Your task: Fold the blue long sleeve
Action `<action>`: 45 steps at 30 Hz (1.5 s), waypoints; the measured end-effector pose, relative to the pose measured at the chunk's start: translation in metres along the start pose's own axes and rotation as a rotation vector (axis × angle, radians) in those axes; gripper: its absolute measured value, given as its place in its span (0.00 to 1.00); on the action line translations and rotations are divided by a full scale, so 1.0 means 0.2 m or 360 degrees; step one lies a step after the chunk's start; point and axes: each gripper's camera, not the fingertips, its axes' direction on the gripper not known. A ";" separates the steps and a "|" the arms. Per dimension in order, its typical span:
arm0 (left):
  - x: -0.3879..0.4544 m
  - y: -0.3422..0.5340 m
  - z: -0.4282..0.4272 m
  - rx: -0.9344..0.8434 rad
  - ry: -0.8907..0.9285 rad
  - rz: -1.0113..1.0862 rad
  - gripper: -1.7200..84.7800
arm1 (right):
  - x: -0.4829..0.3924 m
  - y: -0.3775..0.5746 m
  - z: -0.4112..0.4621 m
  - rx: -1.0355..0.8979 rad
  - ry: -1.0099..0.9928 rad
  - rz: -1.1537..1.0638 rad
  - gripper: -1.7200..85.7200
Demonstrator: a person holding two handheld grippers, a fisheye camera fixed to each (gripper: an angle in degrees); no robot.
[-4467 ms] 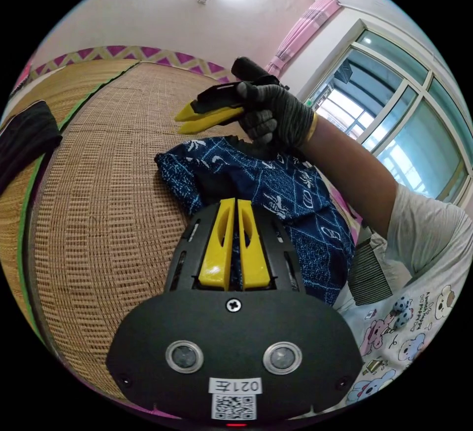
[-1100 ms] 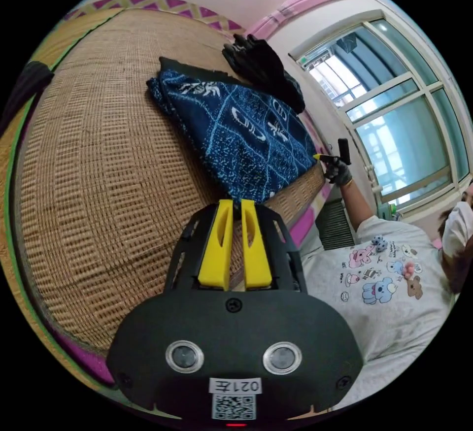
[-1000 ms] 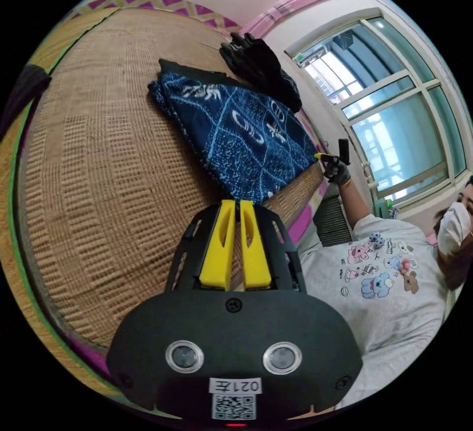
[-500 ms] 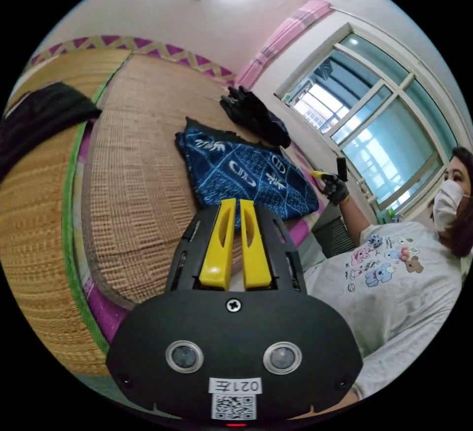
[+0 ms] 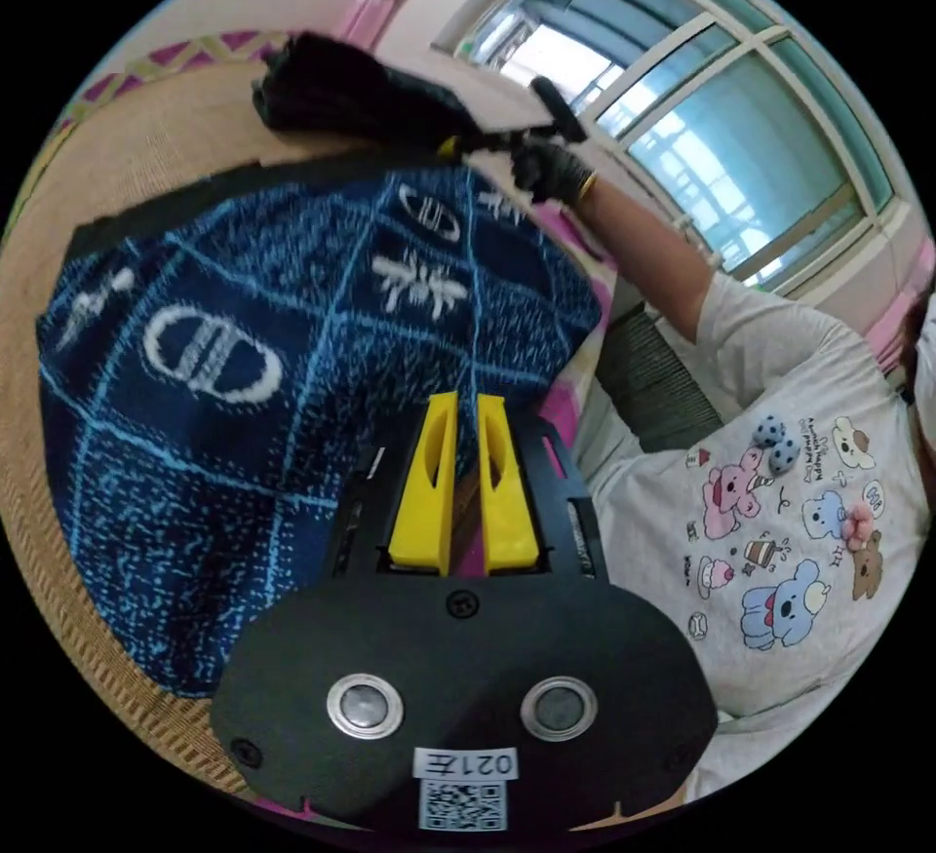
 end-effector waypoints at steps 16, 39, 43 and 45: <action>-0.03 0.20 0.02 0.0109 0.0047 -0.0095 0.01 | -0.26 0.50 -0.04 -0.0054 0.0097 -0.0211 0.05; 0.23 0.25 0.51 0.0622 0.0768 -0.1141 0.17 | 0.21 0.13 0.02 -0.0232 -0.0355 0.0062 0.15; 0.22 0.24 0.50 0.0698 0.0814 -0.1167 0.18 | 0.30 0.01 0.10 -0.0317 -0.0458 0.0097 0.16; 0.21 0.24 0.49 0.0714 0.0849 -0.1154 0.18 | 0.34 -0.04 0.13 -0.0332 -0.0574 0.0100 0.16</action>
